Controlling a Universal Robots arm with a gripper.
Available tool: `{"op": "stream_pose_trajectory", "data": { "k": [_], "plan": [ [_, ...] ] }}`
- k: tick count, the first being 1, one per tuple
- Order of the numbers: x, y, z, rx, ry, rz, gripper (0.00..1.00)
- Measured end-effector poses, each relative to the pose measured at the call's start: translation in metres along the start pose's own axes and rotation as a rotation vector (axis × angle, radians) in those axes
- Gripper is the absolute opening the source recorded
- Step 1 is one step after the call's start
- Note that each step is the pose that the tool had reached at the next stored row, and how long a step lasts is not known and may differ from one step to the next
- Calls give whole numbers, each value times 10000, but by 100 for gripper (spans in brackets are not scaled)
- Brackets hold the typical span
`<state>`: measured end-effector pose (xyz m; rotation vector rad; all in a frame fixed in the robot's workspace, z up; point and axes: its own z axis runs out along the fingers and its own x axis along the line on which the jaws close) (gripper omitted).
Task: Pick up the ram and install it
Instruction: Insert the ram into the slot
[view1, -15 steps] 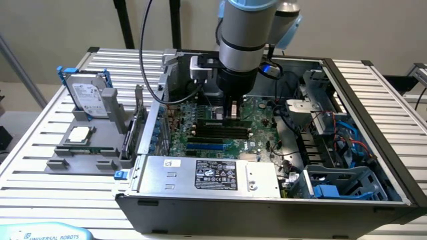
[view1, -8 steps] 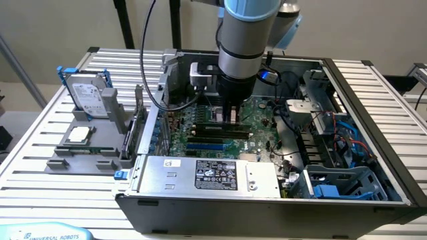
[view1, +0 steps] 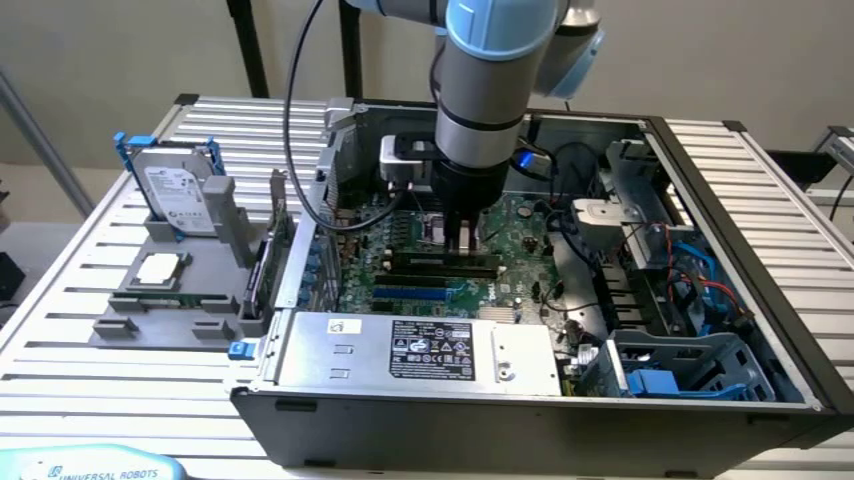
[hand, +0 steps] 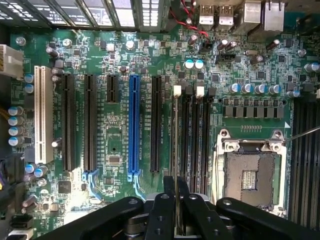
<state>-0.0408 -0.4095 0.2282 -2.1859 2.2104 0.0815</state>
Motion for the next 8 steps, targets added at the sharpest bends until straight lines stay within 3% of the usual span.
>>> {"op": "stream_pose_trajectory", "data": {
  "k": [8],
  "plan": [
    [-32, 1, 11, -1, 2, 12, 13]
  ]
}}
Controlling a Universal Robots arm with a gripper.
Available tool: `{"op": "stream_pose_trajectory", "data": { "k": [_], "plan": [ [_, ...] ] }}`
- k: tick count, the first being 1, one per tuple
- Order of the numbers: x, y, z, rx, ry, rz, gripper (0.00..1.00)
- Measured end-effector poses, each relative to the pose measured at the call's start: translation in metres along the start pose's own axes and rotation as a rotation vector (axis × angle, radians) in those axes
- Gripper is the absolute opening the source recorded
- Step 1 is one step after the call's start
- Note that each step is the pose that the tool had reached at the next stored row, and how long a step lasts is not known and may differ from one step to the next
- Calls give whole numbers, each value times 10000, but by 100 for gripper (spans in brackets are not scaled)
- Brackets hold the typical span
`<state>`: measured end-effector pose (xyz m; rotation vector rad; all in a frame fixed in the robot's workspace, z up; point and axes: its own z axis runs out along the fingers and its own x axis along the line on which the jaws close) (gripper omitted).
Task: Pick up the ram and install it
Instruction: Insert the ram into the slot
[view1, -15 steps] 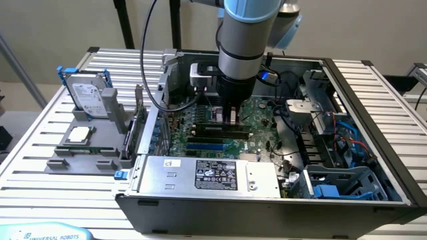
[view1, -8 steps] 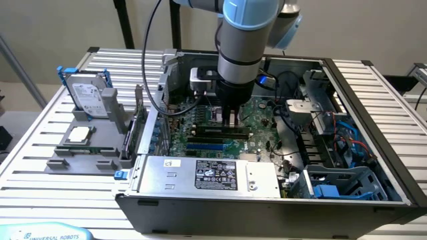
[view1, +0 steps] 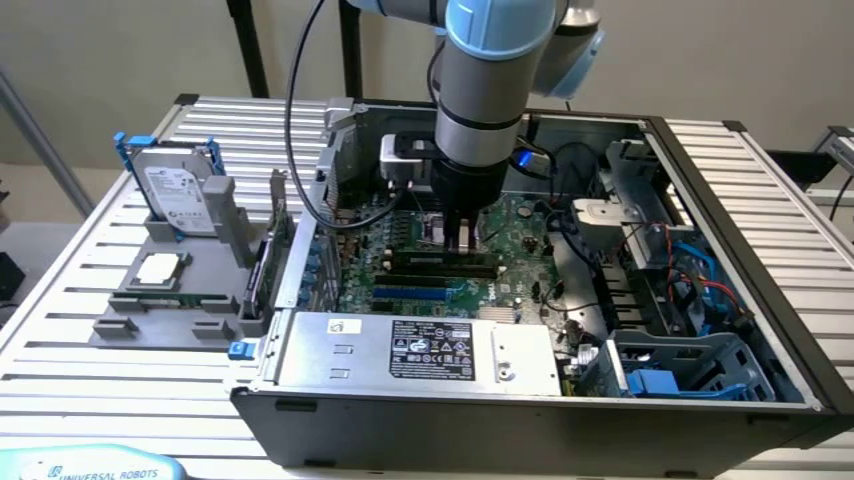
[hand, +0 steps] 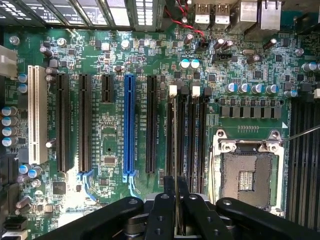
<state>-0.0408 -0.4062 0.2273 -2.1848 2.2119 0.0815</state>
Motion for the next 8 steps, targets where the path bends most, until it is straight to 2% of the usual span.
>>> {"op": "stream_pose_trajectory", "data": {
  "k": [8],
  "plan": [
    [4, 3, -36, -13, 3, 43, 13]
  ]
}}
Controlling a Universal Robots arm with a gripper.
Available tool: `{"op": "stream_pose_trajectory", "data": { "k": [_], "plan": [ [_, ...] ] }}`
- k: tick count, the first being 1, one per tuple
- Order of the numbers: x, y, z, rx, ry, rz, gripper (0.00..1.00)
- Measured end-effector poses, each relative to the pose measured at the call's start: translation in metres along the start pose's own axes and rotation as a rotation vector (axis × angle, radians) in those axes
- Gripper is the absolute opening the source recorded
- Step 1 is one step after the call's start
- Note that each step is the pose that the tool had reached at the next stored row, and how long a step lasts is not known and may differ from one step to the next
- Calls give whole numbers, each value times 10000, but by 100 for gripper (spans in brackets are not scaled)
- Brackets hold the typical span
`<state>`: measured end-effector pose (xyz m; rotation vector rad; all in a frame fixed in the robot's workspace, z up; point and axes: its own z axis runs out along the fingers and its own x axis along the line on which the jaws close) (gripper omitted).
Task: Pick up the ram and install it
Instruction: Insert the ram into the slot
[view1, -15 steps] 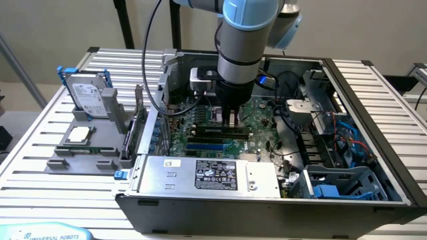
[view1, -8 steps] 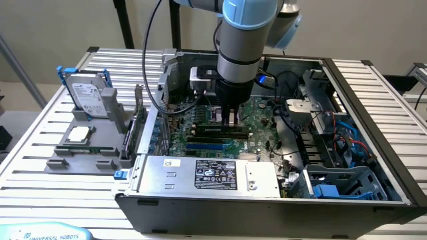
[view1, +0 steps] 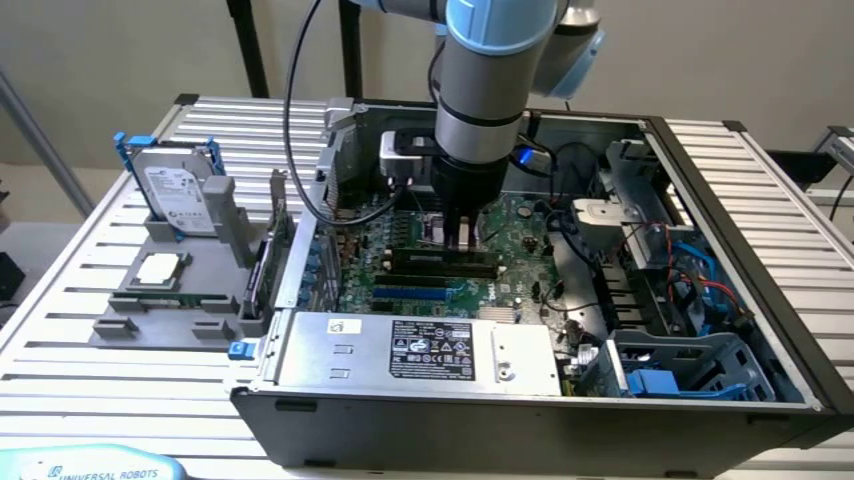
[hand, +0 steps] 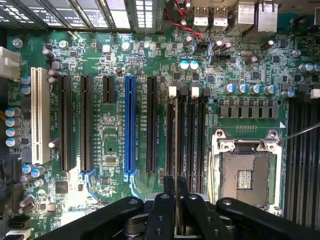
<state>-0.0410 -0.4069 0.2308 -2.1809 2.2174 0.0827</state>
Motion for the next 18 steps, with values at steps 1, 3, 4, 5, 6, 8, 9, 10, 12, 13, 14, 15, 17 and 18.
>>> {"op": "stream_pose_trajectory", "data": {
  "k": [1, 3, 4, 5, 6, 8, 9, 10, 12, 13, 14, 15, 17, 18],
  "plan": [
    [2, 5, 1, 2, 2, 21, 13],
    [4, 21, 5, 7, 9, 82, 13],
    [4, 25, 6, 8, 14, 108, 13],
    [5, 26, 6, 8, 21, 126, 13],
    [5, 26, 6, 8, 26, 133, 13],
    [5, 26, 10, 10, 27, 138, 13],
    [5, 26, 12, 10, 30, 139, 13],
    [5, 26, 15, 12, 36, 140, 13],
    [5, 26, 17, 12, 55, 139, 13],
    [5, 26, 19, 13, 63, 139, 13],
    [6, 26, 20, 13, 75, 139, 13],
    [6, 26, 21, 13, 86, 140, 13],
    [6, 25, 22, 13, 107, 140, 13],
    [6, 24, 24, 14, 110, 140, 13]
  ]
}}
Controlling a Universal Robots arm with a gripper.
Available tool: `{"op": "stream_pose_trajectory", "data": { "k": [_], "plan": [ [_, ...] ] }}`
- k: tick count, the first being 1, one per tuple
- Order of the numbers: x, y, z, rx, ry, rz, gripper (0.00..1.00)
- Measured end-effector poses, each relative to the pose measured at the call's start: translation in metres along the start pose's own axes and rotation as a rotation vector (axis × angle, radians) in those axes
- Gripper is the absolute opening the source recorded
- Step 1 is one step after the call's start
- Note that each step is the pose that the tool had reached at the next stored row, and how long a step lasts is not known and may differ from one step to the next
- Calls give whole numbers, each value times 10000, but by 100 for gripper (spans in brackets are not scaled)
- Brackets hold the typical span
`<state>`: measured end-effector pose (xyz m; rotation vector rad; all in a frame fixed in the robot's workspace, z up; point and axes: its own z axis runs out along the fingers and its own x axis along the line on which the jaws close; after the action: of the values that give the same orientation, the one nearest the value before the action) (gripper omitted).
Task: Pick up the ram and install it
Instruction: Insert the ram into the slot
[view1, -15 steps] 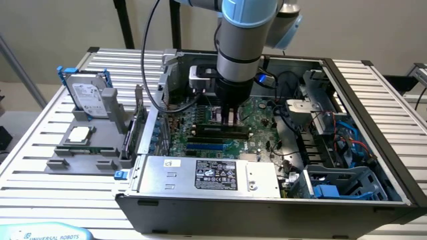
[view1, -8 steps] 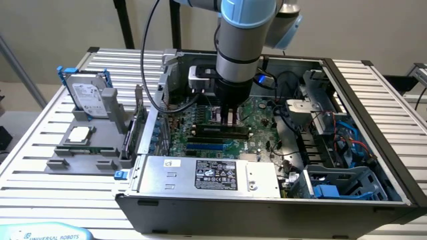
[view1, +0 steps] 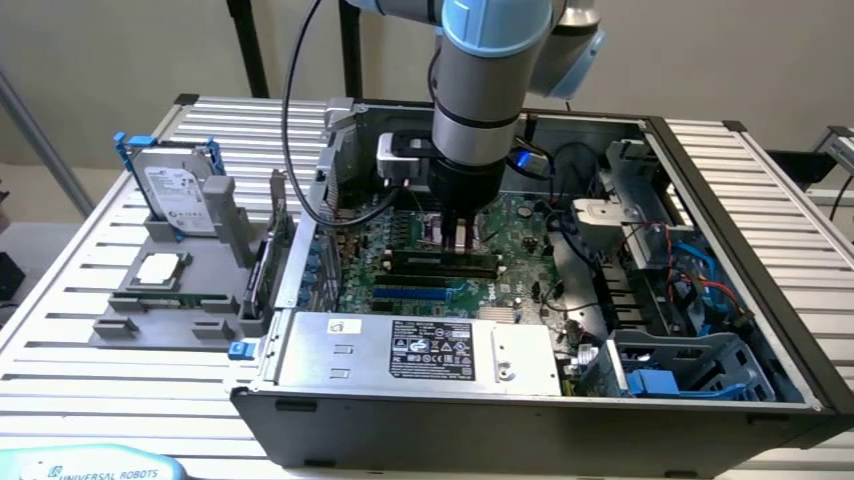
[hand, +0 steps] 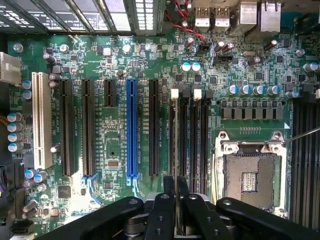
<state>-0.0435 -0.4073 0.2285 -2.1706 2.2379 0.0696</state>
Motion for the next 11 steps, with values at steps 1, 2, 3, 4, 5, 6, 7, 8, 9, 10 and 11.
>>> {"op": "stream_pose_trajectory", "data": {
  "k": [1, 2, 3, 4, 5, 6, 7, 8, 9, 10, 11],
  "plan": [
    [0, 0, 1, 4, 3, 0, 13],
    [0, -4, 5, 13, 3, 0, 13],
    [0, -5, 6, 15, 3, 0, 13],
    [0, -7, 7, 16, 3, 0, 13],
    [0, -8, 9, 19, 3, -1, 13],
    [0, -8, 11, 23, 2, -1, 13],
    [0, -9, 13, 25, 3, -1, 13],
    [0, -9, 15, 28, 3, -2, 13],
    [0, -9, 18, 30, 2, -3, 13],
    [0, -9, 20, 30, 3, -3, 13],
    [0, -9, 22, 30, 4, -3, 13]
  ]
}}
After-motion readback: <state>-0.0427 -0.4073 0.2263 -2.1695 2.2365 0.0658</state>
